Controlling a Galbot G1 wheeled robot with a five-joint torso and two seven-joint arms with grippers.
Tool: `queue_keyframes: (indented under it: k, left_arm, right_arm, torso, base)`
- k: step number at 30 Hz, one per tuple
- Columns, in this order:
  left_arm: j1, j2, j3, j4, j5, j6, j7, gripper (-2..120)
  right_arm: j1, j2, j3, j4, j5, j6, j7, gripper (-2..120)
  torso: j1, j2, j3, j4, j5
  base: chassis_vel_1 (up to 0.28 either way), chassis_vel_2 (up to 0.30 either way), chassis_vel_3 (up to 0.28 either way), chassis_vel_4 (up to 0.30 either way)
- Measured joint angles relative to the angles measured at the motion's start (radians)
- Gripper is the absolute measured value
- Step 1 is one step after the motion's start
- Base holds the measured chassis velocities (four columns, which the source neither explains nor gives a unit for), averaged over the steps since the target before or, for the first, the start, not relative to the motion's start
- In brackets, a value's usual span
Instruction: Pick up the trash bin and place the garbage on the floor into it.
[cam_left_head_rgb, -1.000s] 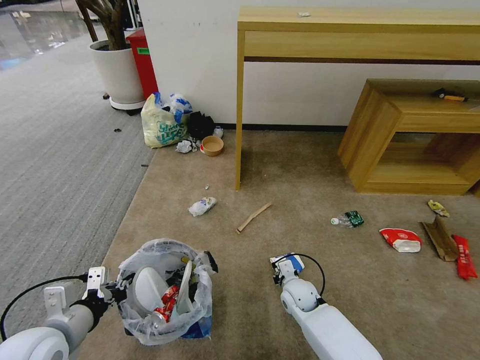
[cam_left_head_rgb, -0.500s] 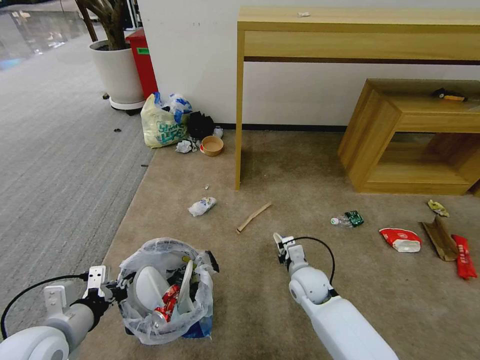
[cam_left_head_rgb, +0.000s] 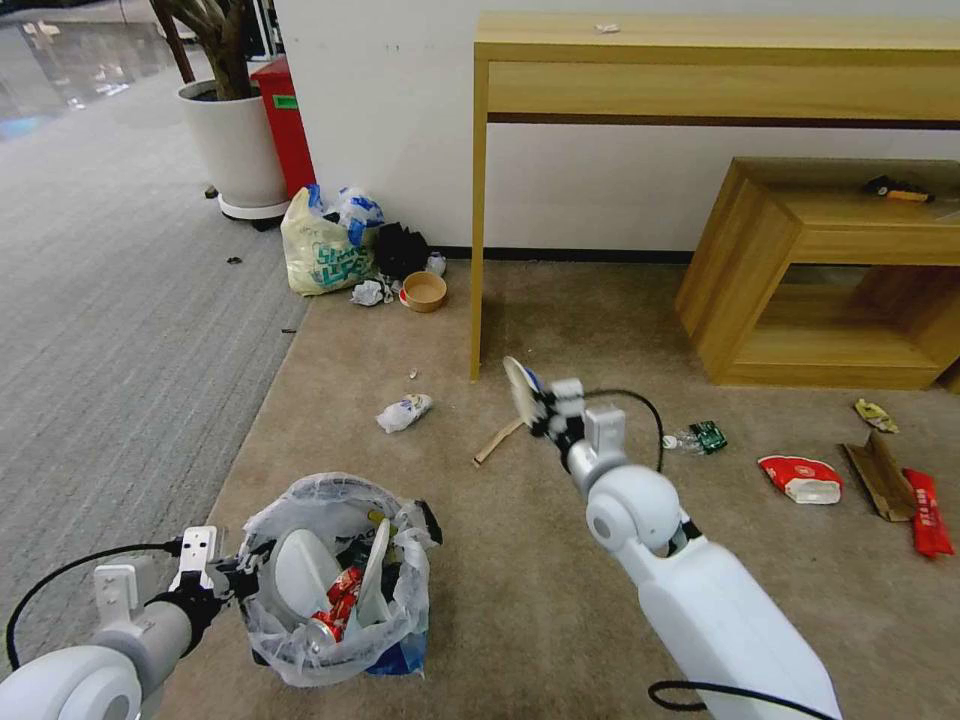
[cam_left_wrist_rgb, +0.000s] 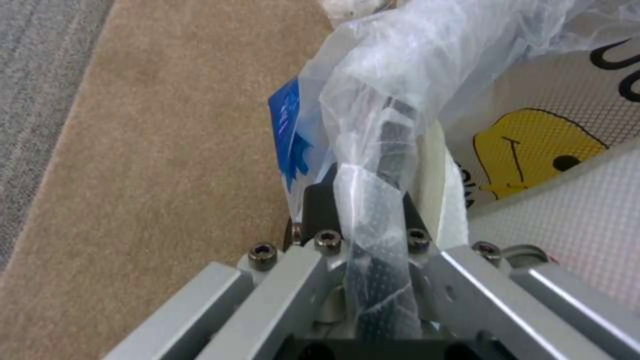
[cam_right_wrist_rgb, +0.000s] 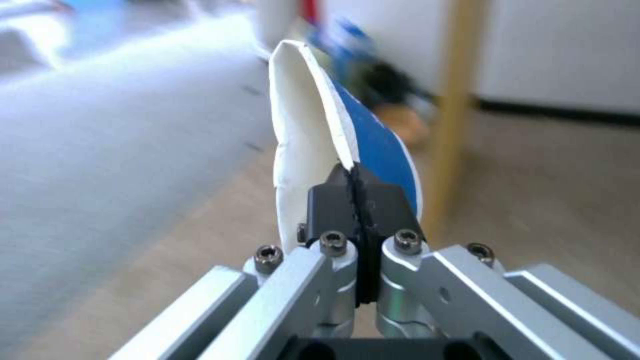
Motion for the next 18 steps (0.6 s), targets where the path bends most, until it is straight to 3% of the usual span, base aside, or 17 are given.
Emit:
queue_keyframes:
  k: [6,10,18]
  left_arm:
    - [-0.017,0.035,0.024,0.002,-0.039,0.000,-0.033,0]
    - [-0.030,0.061,0.034,0.017,-0.056,0.000,-0.043,0]
    - [-0.058,0.075,0.057,0.039,-0.066,0.000,-0.052,0]
  right_arm:
    - [0.037,0.001,-0.106,0.108,0.109,-0.012,-0.021,0]
    - [0.028,-0.022,-0.195,0.223,0.261,-0.049,-0.040,0]
    - [-0.031,-0.119,-0.221,0.305,0.383,-0.106,-0.037,0]
  torso:
    - [0.000,0.000,0.000,-0.0001,0.0000]
    - [0.000,0.000,0.000,-0.0001,0.0001]
    - [0.000,0.000,0.000,-0.0003,0.0002]
  base:
    - [0.000,0.000,0.000,0.000]
    - [0.000,0.000,0.000,0.000]
    - [0.000,0.000,0.000,0.000]
